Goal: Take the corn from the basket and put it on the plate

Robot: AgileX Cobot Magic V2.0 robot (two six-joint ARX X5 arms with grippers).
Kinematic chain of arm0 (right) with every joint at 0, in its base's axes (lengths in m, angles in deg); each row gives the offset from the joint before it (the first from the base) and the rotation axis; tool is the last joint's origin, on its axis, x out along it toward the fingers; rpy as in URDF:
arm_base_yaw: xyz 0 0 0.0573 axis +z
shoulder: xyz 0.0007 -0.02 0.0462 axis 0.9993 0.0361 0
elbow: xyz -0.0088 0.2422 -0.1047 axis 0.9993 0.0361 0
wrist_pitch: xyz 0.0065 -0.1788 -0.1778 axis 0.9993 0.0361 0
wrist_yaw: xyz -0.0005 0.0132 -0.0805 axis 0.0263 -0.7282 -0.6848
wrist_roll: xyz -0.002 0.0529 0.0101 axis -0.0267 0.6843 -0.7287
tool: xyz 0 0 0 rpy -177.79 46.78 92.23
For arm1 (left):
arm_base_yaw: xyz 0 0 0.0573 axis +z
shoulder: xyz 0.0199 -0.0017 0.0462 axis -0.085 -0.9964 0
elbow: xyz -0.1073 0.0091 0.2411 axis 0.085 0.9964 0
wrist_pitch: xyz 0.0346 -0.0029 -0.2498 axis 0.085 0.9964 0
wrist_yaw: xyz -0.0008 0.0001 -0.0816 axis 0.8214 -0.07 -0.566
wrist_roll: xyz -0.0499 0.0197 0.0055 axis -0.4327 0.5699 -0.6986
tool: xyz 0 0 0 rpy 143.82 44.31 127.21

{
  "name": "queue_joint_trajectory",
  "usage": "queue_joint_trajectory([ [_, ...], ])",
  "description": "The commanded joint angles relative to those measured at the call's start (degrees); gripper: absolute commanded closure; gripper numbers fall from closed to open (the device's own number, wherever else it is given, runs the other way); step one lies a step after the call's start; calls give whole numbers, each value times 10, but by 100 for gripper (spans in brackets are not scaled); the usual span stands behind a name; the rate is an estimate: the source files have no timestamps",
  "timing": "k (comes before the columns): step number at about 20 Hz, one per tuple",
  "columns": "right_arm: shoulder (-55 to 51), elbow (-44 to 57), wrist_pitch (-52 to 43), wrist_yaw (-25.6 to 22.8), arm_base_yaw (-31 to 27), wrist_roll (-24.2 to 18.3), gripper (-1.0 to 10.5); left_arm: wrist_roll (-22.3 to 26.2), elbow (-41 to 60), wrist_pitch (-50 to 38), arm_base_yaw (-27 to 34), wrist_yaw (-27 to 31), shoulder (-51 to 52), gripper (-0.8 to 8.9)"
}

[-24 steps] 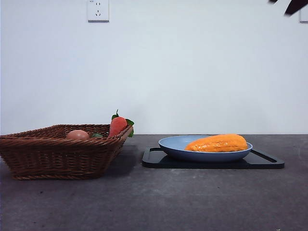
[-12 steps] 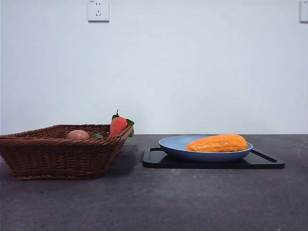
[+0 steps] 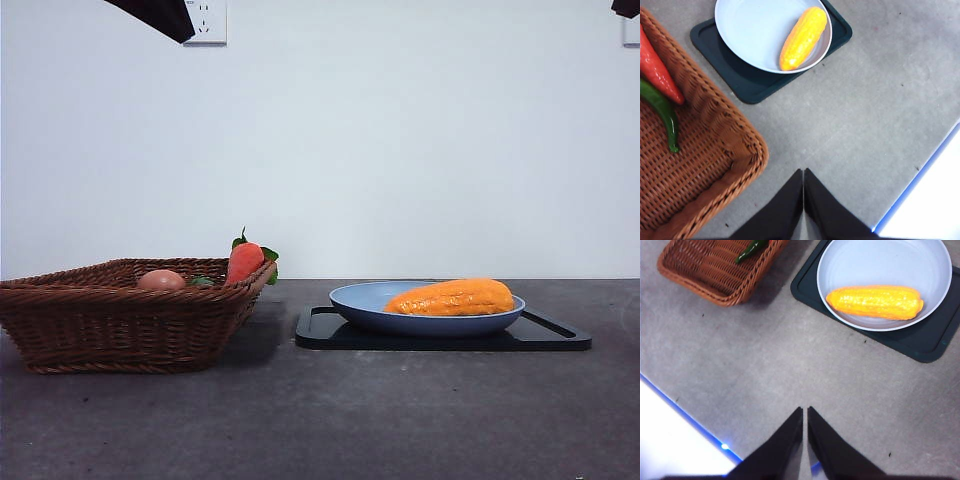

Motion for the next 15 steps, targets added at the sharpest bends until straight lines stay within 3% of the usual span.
queue_joint_trajectory([
  [1,4,-5,-17,0,2,12,945,8,-11,-9,-3,2,-5,809],
  [10,4,-5,-37,0,2,12,945,25,-11,-62,-4,14,-5,809],
  [13,4,-5,-40,0,2,12,945,93,-10,-80,34,43,18,809],
  [15,4,-5,-45,0,2,12,945,126,2,-152,88,42,47,809],
])
